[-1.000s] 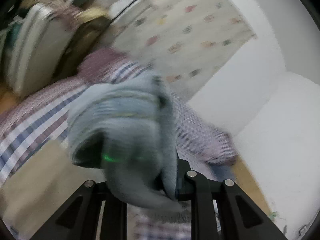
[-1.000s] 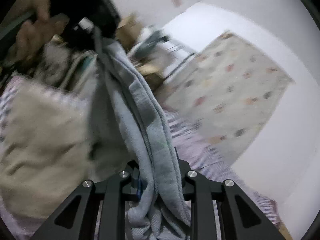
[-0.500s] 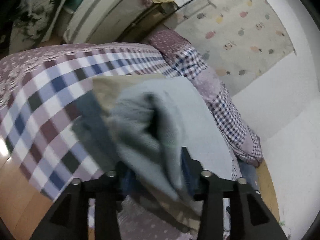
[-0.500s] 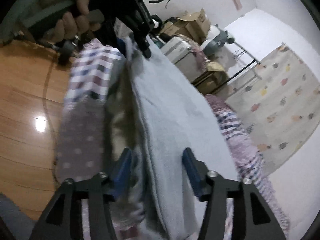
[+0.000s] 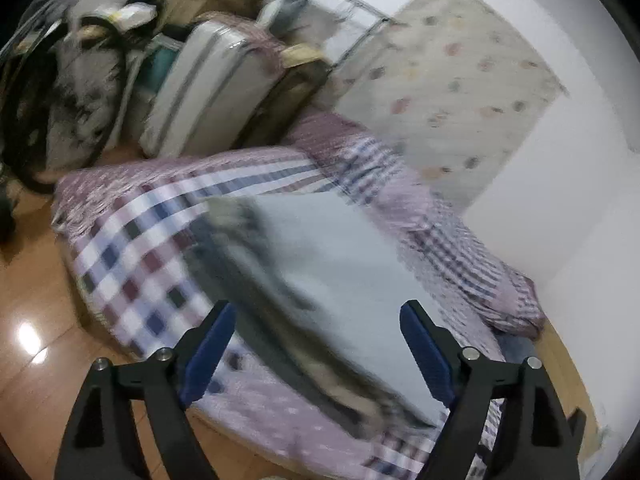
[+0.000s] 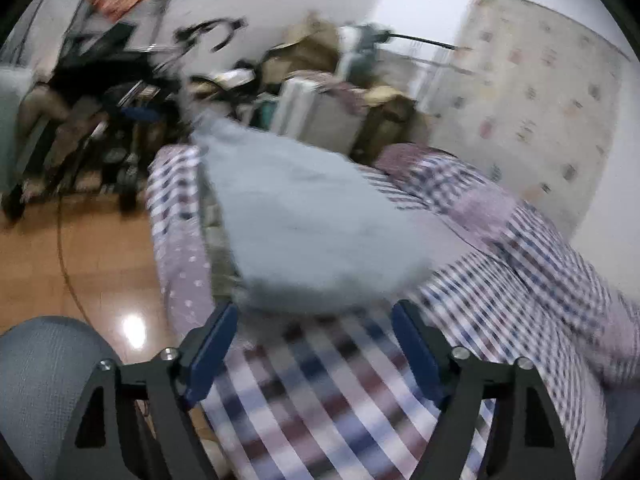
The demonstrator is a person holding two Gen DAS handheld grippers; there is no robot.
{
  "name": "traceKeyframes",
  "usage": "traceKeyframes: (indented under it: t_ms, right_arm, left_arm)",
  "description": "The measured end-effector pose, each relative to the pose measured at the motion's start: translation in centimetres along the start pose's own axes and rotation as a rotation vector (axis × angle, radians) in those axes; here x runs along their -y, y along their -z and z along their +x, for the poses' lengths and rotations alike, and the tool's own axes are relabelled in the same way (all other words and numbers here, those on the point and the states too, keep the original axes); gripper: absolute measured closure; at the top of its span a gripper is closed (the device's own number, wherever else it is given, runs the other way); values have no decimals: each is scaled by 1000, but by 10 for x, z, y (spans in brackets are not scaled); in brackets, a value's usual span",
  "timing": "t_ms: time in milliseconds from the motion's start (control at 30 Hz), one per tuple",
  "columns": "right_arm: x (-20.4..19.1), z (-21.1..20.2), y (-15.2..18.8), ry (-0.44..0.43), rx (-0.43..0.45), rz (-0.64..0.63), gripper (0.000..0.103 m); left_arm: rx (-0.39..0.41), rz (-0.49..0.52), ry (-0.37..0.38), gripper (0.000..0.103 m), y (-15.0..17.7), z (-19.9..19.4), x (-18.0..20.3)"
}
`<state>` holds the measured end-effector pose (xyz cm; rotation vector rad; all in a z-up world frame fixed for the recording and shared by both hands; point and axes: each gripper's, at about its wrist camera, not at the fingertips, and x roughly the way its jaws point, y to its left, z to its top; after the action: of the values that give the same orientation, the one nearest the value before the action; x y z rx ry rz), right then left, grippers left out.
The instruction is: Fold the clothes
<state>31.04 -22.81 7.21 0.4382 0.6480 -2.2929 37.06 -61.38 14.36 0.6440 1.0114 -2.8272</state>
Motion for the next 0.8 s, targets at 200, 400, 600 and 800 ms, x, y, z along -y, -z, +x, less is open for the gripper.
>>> traceKeyframes:
  t_ms: [200,400,600,800]
  right_arm:
    - [60,-82,36,143,60,163,10]
    - [124,-150,68,294,106,354,4]
    - [191,-209,85,424,144,516,1]
    - [276,-235,106,514,119,733,1]
  left_arm:
    - [46,217,124,14,28,3,125]
    - [24,421,250,0,58,31,262]
    - [-20,530,367,0,97,57,386]
    - [-76,591,322,0,149,99,481]
